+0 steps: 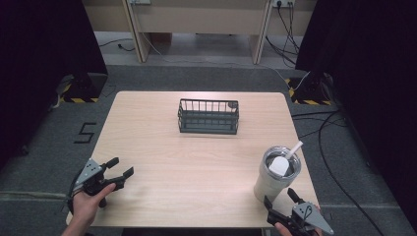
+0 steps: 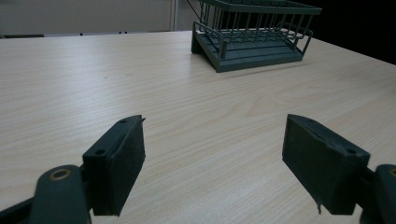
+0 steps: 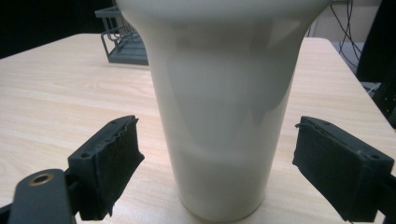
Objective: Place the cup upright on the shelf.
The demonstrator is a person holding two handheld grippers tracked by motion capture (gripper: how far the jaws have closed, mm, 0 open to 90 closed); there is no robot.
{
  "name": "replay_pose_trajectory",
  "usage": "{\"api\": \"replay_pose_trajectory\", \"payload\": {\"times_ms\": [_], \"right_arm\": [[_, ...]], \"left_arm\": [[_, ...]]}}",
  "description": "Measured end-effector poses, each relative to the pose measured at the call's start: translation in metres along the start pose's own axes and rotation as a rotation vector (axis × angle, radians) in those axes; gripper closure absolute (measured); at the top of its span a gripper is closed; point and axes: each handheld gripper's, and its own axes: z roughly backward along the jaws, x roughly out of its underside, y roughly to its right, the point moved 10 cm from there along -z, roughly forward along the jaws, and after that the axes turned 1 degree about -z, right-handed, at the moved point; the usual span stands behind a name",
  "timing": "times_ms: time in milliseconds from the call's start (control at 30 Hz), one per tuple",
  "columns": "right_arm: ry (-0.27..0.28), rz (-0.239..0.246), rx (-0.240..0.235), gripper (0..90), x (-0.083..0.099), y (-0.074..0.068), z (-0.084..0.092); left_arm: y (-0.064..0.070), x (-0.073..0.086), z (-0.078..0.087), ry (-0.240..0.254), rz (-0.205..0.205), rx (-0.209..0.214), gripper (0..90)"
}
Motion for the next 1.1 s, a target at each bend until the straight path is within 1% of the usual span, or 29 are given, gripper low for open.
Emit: {"api": "replay_pose_trajectory", "payload": {"times_ms": [100,167,333,433,600,700,833,1100], "right_arm": [[0.01,0.002,-0.003,14.5,-0.003,-0.001,0.002],[0.026,0.0,0.003,14.5,-0.007,-0.001,0.004],[0.043,0.002,0.01,14.4,-0.013,0.0,0.004],[0.05,-0.008,0.001,14.5,-0.016,-0.002,0.004],[0.046,-0.006,-0.002,14.5,-0.018,-0.003,-0.002],[0.044,-0.005,-0.005,14.2,-0.02,-0.003,-0.009],[0.041,-0.01,0.003,14.2,-0.02,-0.002,-0.012],[0.047,-0.004,0.015,13.6,-0.024,0.001,-0.02]], "left_arm": [[0.0,0.0,0.0,0.0,-0.003,0.001,20.7],[0.0,0.0,0.001,-0.001,-0.002,0.003,20.6],[0.001,0.0,0.0,0.002,-0.002,0.006,20.6],[0.002,-0.001,0.0,0.003,-0.004,0.008,20.6],[0.001,-0.001,0.0,0.002,-0.003,0.007,20.6],[0.001,-0.001,0.0,0.003,-0.003,0.006,20.6],[0.001,-0.001,0.001,0.005,-0.003,0.006,20.6],[0.001,-0.001,0.001,0.005,-0.004,0.006,20.6]]}}
